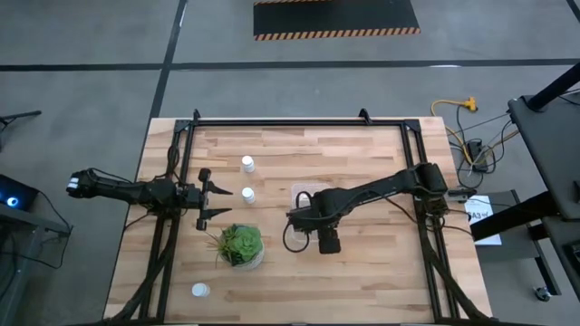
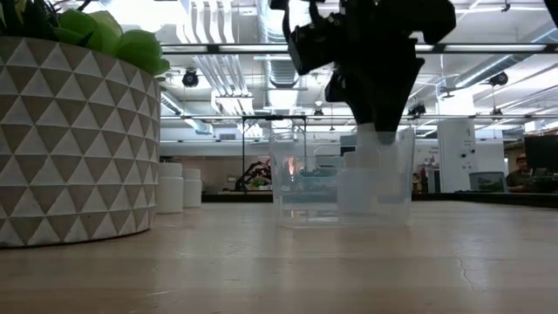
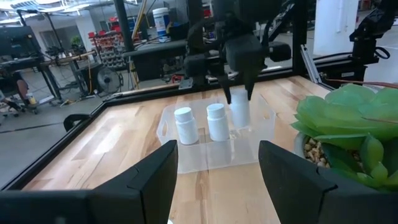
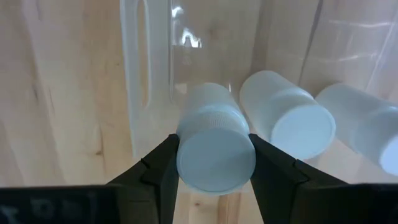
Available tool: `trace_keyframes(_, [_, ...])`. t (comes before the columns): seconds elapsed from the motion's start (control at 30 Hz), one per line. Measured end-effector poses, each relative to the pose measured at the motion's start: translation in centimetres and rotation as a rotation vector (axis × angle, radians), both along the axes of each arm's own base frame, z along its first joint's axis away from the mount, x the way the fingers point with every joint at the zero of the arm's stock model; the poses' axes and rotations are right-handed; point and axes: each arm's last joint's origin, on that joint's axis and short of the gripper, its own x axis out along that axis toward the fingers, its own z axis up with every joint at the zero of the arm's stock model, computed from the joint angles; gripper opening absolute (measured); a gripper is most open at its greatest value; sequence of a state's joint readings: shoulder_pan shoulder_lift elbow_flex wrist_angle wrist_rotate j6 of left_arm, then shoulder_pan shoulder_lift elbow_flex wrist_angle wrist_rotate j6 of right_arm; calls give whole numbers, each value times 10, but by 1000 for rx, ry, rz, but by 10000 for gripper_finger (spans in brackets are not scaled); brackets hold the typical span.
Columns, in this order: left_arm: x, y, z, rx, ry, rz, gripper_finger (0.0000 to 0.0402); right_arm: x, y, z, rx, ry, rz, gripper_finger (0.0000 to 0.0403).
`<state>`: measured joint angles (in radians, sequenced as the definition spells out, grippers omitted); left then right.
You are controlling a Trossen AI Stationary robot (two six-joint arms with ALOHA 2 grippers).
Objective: Pick and place pill bottles into a basket
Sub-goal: Put the white medicine bottle into the transparent bin
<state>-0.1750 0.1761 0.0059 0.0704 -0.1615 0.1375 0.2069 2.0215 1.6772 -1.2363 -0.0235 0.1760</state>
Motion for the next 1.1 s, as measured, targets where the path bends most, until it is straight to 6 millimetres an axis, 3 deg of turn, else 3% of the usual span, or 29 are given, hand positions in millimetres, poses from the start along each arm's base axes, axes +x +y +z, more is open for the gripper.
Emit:
trace_keyframes(0.27, [0,0,0,0,0,0,207,7,1,-4,10,-50,-3,147])
trace_keyframes(1.1, [0,0,0,0,0,0,207,4,1,-4,8,-24,-1,147])
